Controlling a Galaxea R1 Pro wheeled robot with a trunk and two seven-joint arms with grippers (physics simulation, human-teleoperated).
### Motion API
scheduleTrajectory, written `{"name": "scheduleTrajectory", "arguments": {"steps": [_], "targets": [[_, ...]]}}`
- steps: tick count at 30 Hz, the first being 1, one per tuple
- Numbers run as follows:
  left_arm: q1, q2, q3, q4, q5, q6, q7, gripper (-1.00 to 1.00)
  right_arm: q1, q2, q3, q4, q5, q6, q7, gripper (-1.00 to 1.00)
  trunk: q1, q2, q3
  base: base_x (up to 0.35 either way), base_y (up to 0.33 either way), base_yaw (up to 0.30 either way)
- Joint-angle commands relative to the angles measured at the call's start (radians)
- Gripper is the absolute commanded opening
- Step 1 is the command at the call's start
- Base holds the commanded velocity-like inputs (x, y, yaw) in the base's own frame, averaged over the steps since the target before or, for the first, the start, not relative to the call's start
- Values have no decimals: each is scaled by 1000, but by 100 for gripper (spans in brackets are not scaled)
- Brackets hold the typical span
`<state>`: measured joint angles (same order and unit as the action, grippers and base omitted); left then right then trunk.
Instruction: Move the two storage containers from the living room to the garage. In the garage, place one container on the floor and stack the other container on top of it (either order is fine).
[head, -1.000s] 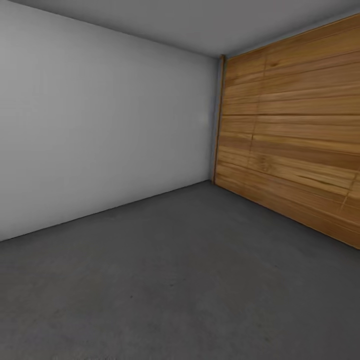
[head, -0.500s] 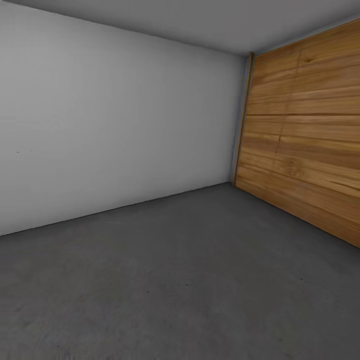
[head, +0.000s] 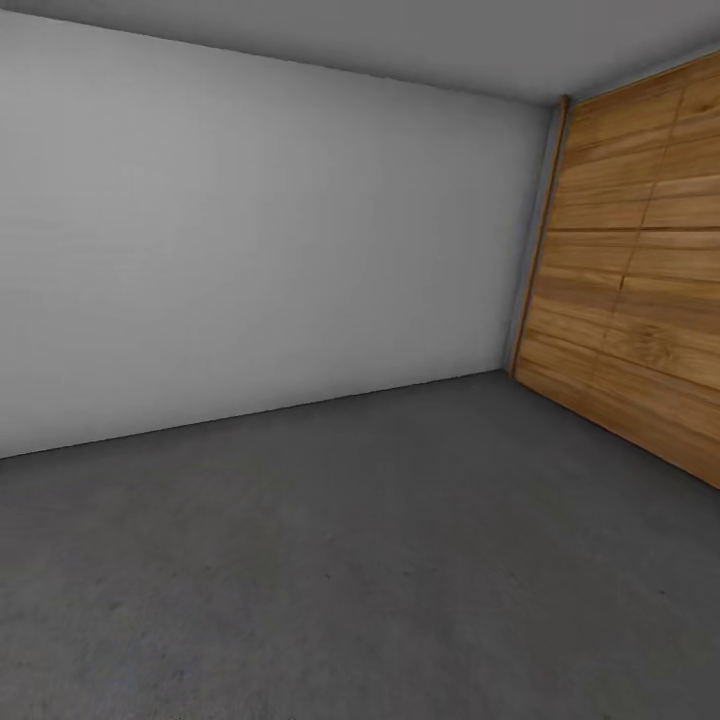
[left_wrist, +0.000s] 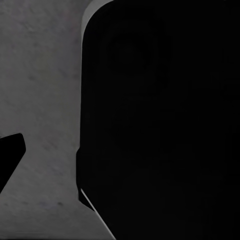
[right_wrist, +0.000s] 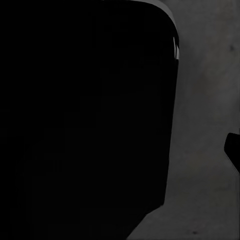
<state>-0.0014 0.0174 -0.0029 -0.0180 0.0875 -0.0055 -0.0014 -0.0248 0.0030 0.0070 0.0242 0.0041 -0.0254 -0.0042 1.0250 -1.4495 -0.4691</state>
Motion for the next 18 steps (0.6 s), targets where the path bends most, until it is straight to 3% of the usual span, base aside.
{"name": "scheduleTrajectory", "arguments": {"steps": [1, 18], "targets": [[0, 0, -1, 0, 9, -1, 0, 100, -1, 0, 1, 3, 0, -4, 0, 100, 0, -1, -1, 0, 0, 277], [0, 1, -1, 0, 9, -1, 0, 100, -1, -3, 1, 5, 0, -27, 1, 100, 0, -1, -1, 0, 0, 277]]}}
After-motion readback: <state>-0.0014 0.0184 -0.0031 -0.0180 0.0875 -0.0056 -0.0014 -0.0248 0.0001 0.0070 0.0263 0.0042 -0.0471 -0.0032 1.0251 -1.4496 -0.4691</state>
